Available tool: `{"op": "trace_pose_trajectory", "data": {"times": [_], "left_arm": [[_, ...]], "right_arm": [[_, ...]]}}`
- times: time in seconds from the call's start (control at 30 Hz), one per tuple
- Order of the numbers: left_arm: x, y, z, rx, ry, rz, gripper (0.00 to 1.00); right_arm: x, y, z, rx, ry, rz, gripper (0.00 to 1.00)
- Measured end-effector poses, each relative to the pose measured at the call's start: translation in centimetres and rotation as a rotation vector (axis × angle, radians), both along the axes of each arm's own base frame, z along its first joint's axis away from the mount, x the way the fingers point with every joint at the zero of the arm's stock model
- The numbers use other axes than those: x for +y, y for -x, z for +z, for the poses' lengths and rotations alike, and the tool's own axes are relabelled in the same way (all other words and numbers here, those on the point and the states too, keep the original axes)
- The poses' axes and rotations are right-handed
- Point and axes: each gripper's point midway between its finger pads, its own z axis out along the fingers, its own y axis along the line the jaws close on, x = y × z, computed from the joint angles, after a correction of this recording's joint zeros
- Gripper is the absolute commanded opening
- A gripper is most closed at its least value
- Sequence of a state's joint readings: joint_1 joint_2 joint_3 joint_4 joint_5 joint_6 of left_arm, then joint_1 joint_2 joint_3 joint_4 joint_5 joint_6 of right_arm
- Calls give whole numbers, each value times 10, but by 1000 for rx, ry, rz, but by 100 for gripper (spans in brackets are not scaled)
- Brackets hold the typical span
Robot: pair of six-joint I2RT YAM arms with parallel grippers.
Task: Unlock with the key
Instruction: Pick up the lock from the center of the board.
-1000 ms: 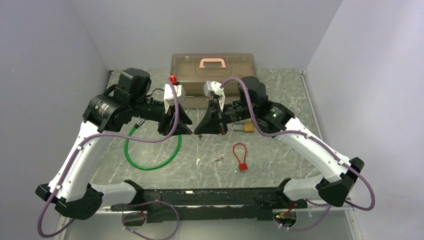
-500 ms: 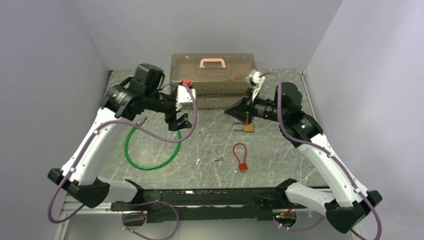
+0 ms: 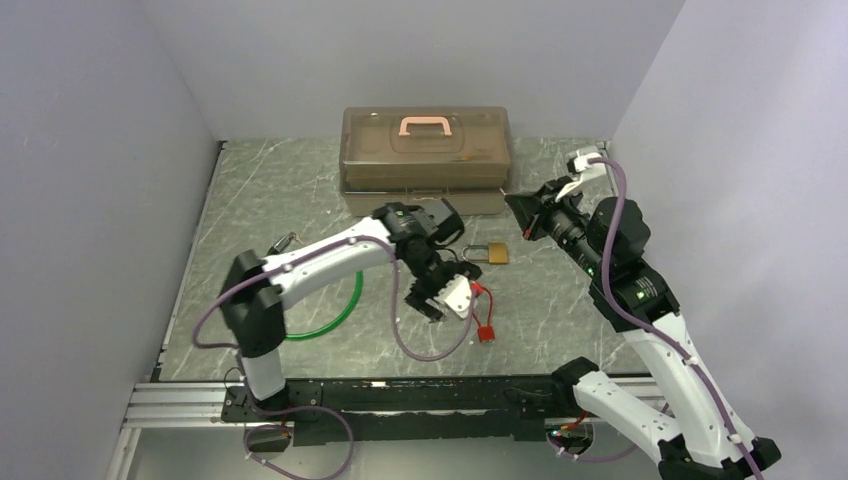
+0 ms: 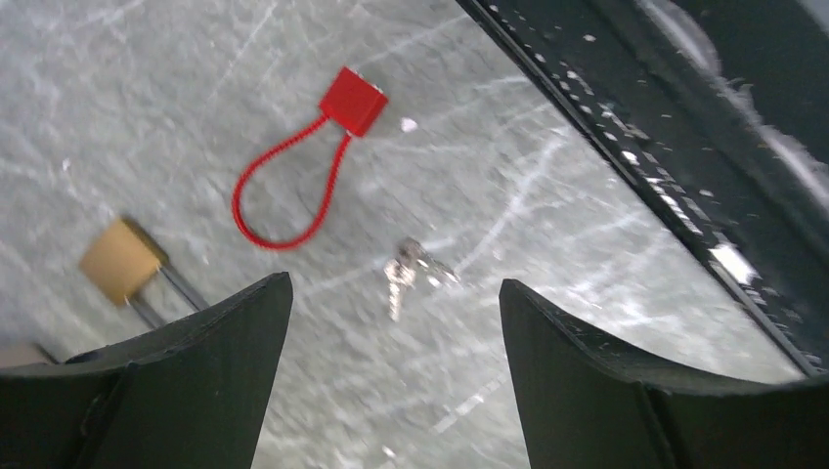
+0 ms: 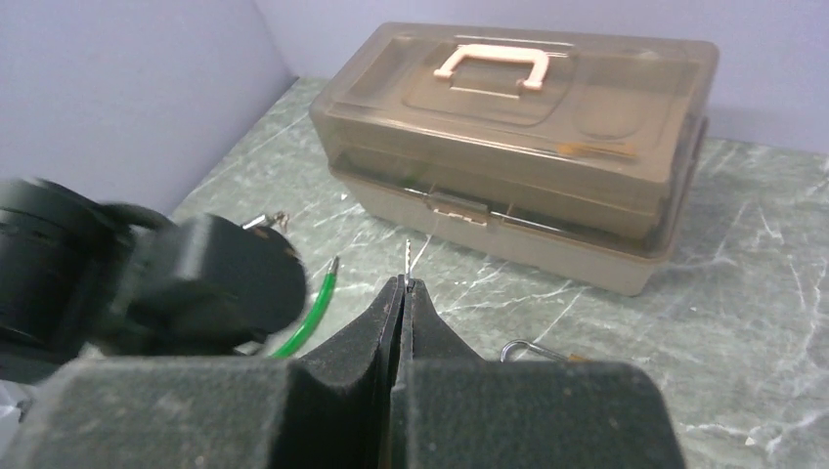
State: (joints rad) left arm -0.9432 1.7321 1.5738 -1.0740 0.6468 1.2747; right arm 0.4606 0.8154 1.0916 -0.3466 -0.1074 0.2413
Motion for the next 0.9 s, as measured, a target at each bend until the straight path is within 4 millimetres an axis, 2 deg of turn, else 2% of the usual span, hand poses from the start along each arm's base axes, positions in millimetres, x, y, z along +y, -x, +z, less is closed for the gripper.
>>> {"op": "trace_pose_trajectory", "data": {"times": [0.13,0.3,0.47,0.7,0.9], "left_arm": [[-39,-7,-33,-44,19,-125,91],[-57,-4,-71,-94,23,-273,96],[-79,1,-90,-144,63,-359,96],[-109,5,-113,-168,75,-447,89],[-119,3,-135,-161,-13,-523,71]], "right_arm": [[-10,4,2,-6,-36,-48,0],[-15,9,-5,12,-62,-70,0],[-21,16,-1,-1,-84,-84,0],[-25,26,7,-21,-110,-84,0],[-29,33,10,-30,-120,-83,0]]}}
